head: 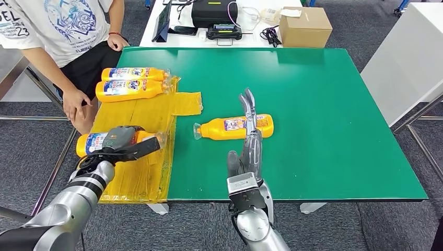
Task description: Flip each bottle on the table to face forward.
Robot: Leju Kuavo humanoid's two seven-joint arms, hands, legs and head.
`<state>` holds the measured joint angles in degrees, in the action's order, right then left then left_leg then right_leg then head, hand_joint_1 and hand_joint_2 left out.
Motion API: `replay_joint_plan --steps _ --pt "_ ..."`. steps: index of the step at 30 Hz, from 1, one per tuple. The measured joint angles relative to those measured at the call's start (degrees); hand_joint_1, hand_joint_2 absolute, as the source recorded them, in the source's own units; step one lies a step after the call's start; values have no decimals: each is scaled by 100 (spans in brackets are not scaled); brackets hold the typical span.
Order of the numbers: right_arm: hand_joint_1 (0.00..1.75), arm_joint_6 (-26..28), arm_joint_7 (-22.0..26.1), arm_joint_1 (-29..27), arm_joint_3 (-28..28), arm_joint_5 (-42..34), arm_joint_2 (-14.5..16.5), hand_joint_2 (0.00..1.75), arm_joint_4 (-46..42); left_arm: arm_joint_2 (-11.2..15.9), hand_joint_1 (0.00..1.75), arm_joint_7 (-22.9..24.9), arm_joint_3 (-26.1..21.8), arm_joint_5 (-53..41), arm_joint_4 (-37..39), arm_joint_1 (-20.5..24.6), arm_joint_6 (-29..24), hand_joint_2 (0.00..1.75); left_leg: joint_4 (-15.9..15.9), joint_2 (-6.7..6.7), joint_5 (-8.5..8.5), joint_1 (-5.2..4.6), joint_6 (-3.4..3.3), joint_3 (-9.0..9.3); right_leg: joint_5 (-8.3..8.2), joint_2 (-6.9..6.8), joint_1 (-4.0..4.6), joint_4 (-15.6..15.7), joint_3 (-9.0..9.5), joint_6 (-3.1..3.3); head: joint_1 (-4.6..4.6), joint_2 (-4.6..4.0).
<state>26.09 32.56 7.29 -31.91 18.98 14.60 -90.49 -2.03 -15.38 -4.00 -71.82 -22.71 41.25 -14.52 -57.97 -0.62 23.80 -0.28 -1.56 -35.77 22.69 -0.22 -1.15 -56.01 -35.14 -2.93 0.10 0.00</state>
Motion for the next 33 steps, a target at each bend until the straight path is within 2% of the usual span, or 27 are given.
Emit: replay_joint_plan --steps 3,7,19,22,28,30,32,33 --pt "0 -108 -66 4 6 -74 7 0 34 -49 0 -160 -143 333 8 15 443 175 0 0 0 0 0 1 0 0 0 0 3 0 1 0" --pt "0 -219 -87 23 18 -139 32 0 167 -80 0 -293 -309 698 15 68 973 0 0 -1 0 -1 0 10 0 0 0 0 13 0 0 0" --pt "0 -363 -117 195 31 -231 72 0 650 -32 0 -1095 -721 1902 31 72 2806 0 2 -7 0 0 1 43 2 -2 0 -1 48 2 0 0" --pt "0 -364 -112 210 32 -251 72 0 740 -28 0 -1464 -763 2112 28 -16 2814 0 3 -6 0 0 0 45 2 -2 -1 0 49 2 1 0" --pt "0 -366 -99 222 37 -257 74 0 861 -40 0 -1643 -767 2304 17 -100 2584 0 3 -10 0 0 1 45 2 -2 0 0 49 2 1 0" --pt "0 -367 -99 223 37 -244 74 0 885 -69 0 -1767 -766 2436 -27 -164 2097 87 2 -10 0 0 1 45 2 -2 0 0 46 2 1 0" --pt "0 -363 -107 223 37 -202 78 0 899 -122 0 -1853 -755 2466 -106 -241 1262 175 2 -6 0 1 1 43 1 -1 1 0 41 2 2 0" --pt "0 -358 -130 223 36 -153 80 0 904 -163 0 -1894 -740 2458 -163 -279 682 175 2 -3 0 1 1 41 1 -1 1 0 39 2 1 0"
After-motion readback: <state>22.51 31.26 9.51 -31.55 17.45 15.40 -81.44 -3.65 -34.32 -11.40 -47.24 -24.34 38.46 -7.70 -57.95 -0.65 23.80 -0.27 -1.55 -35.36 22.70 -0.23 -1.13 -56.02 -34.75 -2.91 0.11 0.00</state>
